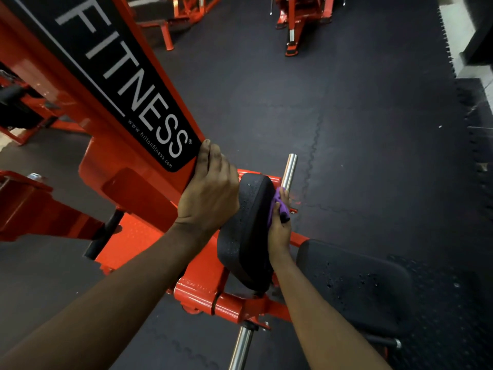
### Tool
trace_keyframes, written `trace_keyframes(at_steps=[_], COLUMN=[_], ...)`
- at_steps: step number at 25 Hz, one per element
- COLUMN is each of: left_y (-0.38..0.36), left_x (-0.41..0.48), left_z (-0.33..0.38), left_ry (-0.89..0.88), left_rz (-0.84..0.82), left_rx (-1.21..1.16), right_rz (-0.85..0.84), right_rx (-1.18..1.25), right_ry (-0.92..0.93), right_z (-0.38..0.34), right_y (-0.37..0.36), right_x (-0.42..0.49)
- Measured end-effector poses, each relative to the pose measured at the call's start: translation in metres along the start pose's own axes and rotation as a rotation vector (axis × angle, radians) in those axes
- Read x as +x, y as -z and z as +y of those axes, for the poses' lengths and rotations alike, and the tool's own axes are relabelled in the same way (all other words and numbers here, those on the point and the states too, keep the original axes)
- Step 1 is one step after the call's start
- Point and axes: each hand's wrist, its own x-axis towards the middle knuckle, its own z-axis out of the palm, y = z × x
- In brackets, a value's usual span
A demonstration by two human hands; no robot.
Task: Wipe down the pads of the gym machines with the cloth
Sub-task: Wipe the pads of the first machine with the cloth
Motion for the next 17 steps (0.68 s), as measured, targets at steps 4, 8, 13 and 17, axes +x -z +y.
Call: trace_keyframes(at_steps=[4, 8, 13, 17], left_y=[-0.002, -0.003, -0.005, -0.007], left_x=[-0.001, -0.001, -0.001, -0.001], left_z=[0.001, 0.002, 0.003, 0.004], left_ry=[0.007, 0.015, 0.024, 0.032], left_rz=[0.019, 0.031, 0.046, 0.04], left_rx=[0.022, 0.017, 0.004, 0.008], right_rz=[0.072, 0.06, 0.019, 0.081], right_rx=[-0.005, -0.02, 0.008, 0.008], right_ry=[-0.248, -0.268, 0.032, -0.254], right_z=[0.088, 0.028, 0.007, 0.126], right_y=[0.027, 0.002, 0.001, 0.03], right_x=[0.026, 0.016, -0.004, 0.043])
